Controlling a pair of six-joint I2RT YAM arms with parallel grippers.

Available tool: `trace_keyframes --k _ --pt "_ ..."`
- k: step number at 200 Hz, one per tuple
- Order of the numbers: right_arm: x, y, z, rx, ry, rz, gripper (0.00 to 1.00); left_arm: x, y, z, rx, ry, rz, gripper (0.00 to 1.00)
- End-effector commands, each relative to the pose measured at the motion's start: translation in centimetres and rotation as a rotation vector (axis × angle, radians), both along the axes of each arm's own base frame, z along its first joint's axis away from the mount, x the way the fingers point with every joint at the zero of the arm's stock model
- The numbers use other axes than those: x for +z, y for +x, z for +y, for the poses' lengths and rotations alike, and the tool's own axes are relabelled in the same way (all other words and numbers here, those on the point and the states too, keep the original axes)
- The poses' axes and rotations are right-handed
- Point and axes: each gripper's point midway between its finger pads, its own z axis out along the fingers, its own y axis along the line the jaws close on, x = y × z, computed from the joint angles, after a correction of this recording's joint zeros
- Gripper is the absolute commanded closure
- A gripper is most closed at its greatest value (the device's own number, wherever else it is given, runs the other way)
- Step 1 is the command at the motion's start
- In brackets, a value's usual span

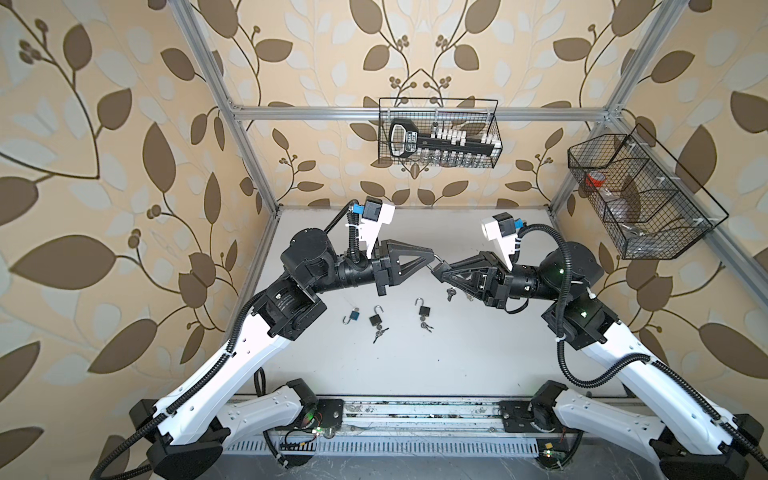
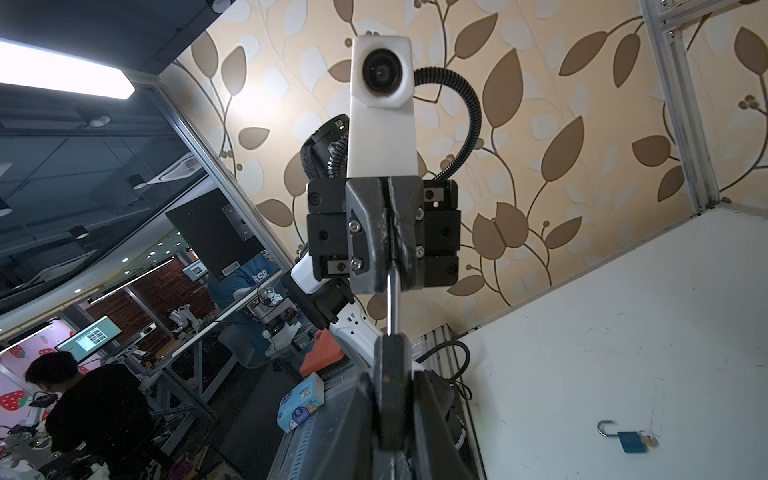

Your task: Lock with the key

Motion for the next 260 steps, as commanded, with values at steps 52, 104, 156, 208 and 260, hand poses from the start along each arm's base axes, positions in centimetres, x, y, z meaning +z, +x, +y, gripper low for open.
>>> trace_keyframes --k 52,104,156,208,260 --pt "3.3 0.2 -0.7 -0.065 0.064 -0.13 1.0 -2.0 -0.6 -1.0 -0.071 0.027 0.029 1.0" --pt "3.0 1.7 -1.3 -0.191 0.048 -0.18 1.0 -2.7 -1.2 -1.5 -0.1 0.023 0.061 1.0" --pt "4.8 0.4 -1.1 -0.096 0.134 -0.178 1.0 -4.7 -1.7 -2.4 -0.125 0.042 0.096 1.0" --pt "5.5 1.4 -0.5 -0.109 0.135 -0.189 1.0 -7.9 -3.4 -5.2 -0.192 0.09 0.142 1.0" --pt "4.5 2.2 -0.6 -0.16 0.102 -0.199 1.0 -8.4 -3.5 -5.1 -0.169 0.119 0.137 1.0"
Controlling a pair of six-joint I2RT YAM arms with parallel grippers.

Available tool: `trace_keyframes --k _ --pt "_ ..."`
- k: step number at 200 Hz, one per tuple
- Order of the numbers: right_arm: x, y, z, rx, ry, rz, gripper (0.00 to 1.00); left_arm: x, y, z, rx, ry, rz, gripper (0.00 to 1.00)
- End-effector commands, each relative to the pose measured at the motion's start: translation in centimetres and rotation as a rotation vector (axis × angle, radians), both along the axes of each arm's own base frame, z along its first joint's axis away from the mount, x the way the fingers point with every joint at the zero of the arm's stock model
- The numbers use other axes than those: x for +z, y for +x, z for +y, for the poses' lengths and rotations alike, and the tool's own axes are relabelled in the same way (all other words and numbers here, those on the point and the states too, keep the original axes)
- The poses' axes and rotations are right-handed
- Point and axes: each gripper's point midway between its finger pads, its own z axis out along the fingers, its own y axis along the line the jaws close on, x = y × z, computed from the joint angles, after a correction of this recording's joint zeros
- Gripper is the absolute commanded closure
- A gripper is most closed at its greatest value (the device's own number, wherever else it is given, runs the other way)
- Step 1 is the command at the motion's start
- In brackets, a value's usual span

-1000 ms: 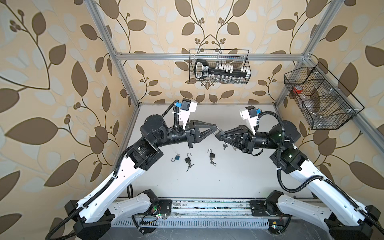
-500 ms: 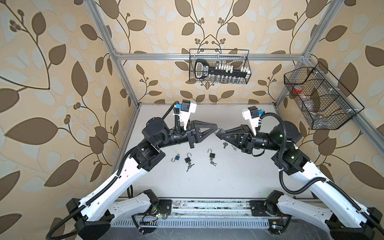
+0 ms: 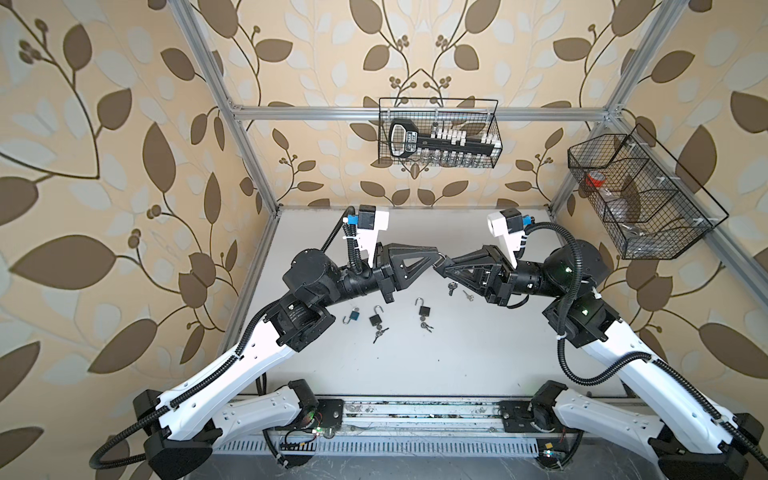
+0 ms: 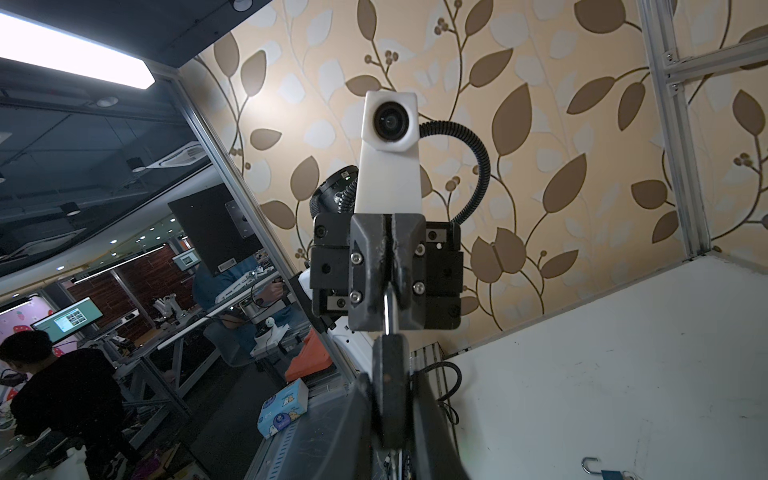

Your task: Lock with the key

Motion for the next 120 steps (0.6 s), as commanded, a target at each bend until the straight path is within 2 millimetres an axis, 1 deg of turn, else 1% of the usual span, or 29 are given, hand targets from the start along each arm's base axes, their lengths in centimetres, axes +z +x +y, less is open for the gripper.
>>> trace_keyframes --k 1,25,37,49,61,73,85,99,114,120 --pt "3.0 1.9 -0.6 -0.137 0.081 -0.094 1.0 -8.8 -2.8 -3.7 -0.208 0.266 0.172 1.0" --pt "1.5 1.6 -1.0 -0.162 0.034 -0.121 1.0 -7.8 -1.7 -1.9 -0.066 0.263 0.151 1.0" --pt "0.0 1.2 -1.2 -0.165 -0.001 -0.139 1.0 -7.0 -1.4 -0.9 -0.007 0.248 0.131 1.0" --pt "-1.7 0.7 -1.3 -0.157 -0.039 -0.162 0.96 -6.0 -1.3 -0.1 0.031 0.23 0.11 1.0" --pt "-3.1 -0.3 -1.4 -0.122 -0.061 -0.19 0.85 -4.9 -1.3 0.4 0.05 0.205 0.098 1.0" --pt "-4.3 -0.8 -1.6 -0.111 -0.076 -0.2 0.76 -3.7 -1.4 0.6 0.049 0.173 0.085 1.0" --pt "-4.7 -1.5 -1.8 -0.097 -0.082 -0.216 0.66 -2.6 -1.5 0.7 0.047 0.148 0.072 1.0" --pt "-5.0 -1.6 -2.1 -0.114 -0.095 -0.234 0.51 -1.8 -1.4 0.7 0.052 0.137 0.059 1.0" --pt "-5.1 -1.5 -2.6 -0.156 -0.103 -0.254 0.42 -1.7 -1.0 0.8 0.078 0.143 0.055 1.0" --pt "-5.0 -1.3 -2.9 -0.182 -0.104 -0.26 0.4 -1.8 -0.8 0.8 0.09 0.149 0.055 1.0"
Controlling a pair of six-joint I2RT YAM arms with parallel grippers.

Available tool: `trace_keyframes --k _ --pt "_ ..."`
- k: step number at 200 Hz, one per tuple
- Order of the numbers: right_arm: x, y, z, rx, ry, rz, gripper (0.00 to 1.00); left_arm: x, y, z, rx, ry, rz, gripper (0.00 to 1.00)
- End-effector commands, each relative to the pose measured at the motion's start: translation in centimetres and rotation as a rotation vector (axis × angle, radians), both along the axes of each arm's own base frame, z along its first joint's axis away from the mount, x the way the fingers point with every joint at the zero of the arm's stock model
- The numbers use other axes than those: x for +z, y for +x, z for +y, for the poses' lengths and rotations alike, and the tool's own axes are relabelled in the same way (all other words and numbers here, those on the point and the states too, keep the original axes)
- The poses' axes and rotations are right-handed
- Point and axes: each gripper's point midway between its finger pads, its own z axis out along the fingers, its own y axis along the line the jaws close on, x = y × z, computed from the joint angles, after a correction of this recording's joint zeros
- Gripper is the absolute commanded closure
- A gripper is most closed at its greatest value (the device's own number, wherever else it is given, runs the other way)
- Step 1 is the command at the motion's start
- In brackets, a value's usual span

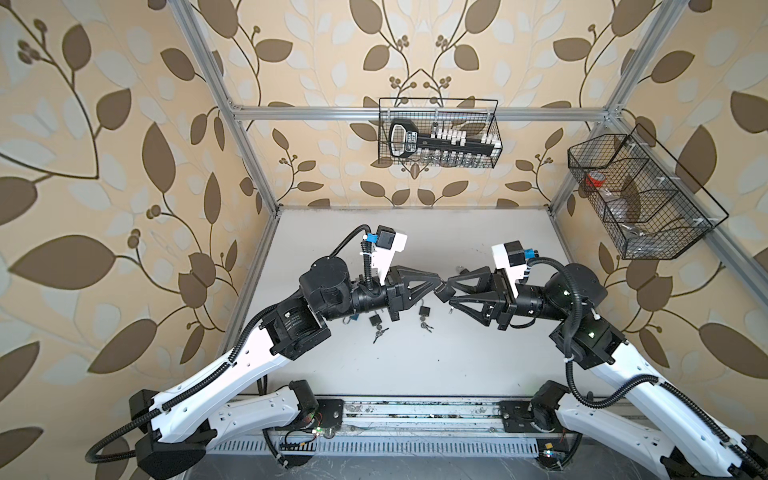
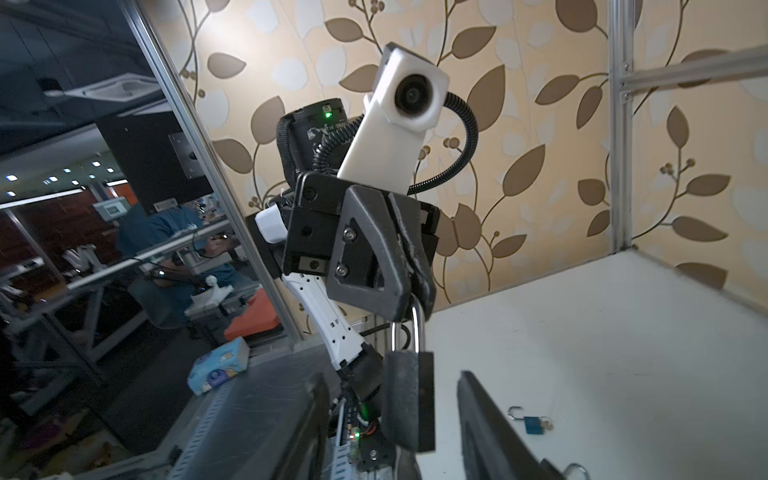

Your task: Lock with the key

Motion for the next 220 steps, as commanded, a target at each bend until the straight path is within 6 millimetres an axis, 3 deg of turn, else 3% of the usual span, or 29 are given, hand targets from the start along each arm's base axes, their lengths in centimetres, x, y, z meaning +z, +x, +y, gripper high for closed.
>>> trace_keyframes --k 1,31,69,110,164,220 --pt "0.4 0.2 -1.1 -0.08 0.0 -0.088 0.4 4.0 -0.4 1.0 0.032 -0.071 -0.076 1.0" --pt "-0.5 2.2 -2.3 -0.235 -0.027 -0.091 0.32 2.9 1.3 1.5 0.132 -0.023 -0.049 1.0" --pt "-4.8 5.7 -3.3 -0.419 -0.168 -0.029 0.33 2.3 3.3 2.8 0.274 0.003 -0.013 1.0" --pt "-7.0 6.6 -3.5 -0.473 -0.155 -0.014 0.34 2.0 5.0 4.5 0.408 -0.014 0.032 1.0" --pt "-6.7 7.1 -2.1 -0.455 -0.05 -0.02 0.33 2.0 5.7 5.6 0.474 -0.091 0.075 1.0" --pt "-4.7 6.6 2.0 -0.318 -0.032 -0.096 0.33 2.3 5.4 5.6 0.457 -0.096 0.071 1.0"
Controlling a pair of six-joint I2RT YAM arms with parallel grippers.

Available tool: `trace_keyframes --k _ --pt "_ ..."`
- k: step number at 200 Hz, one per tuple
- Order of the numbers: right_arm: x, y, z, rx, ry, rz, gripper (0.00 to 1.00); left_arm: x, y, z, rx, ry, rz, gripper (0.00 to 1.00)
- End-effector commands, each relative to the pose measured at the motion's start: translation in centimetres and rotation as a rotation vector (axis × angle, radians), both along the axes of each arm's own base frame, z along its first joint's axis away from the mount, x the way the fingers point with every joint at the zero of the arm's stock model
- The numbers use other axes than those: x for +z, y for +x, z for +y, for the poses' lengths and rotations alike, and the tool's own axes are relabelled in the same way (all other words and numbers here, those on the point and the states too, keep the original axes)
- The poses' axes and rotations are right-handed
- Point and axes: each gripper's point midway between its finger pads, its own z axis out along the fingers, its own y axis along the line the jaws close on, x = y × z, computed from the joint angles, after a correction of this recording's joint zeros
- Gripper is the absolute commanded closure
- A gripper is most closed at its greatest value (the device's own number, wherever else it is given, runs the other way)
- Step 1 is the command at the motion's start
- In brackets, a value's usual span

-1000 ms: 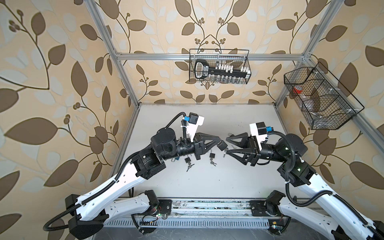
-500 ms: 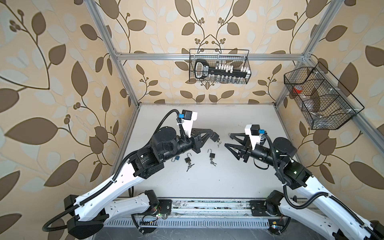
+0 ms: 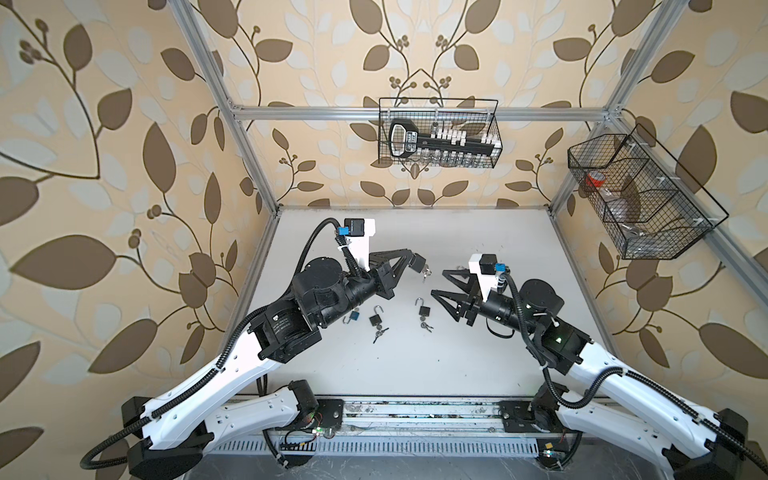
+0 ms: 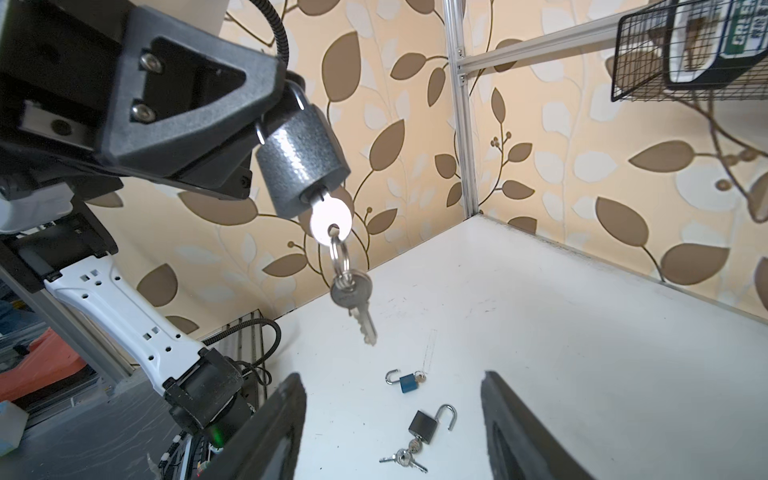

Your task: Lock with the key

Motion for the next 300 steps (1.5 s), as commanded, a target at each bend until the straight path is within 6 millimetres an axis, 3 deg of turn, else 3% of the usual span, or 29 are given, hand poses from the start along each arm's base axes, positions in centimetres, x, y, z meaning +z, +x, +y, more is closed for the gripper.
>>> trace_keyframes --k 1,49,98,139,243,300 --pt "4.1 -0.5 1.0 0.06 0.069 -0.108 0.33 2.8 -0.6 0.6 0.004 -0.092 -0.054 1.0" --pt "5.5 -0.3 2.3 0.099 0.106 -0.121 0.39 2.9 -0.8 0.7 -0.005 -0.096 -0.06 1.0" --pt "5.5 -0.1 3.0 0.12 0.107 -0.109 0.55 2.9 -1.0 0.9 -0.007 -0.1 -0.06 1.0" --pt "5.4 0.2 2.8 0.103 0.105 -0.099 0.64 2.9 -1.0 0.7 -0.012 -0.103 -0.06 1.0" --pt "6.0 0.4 3.0 0.103 0.113 -0.094 0.74 2.9 -1.1 0.0 -0.039 -0.105 -0.053 1.0" --pt "5.2 0.4 2.5 0.078 0.099 -0.069 0.88 3.0 -1.2 -0.2 -0.056 -0.117 -0.054 1.0"
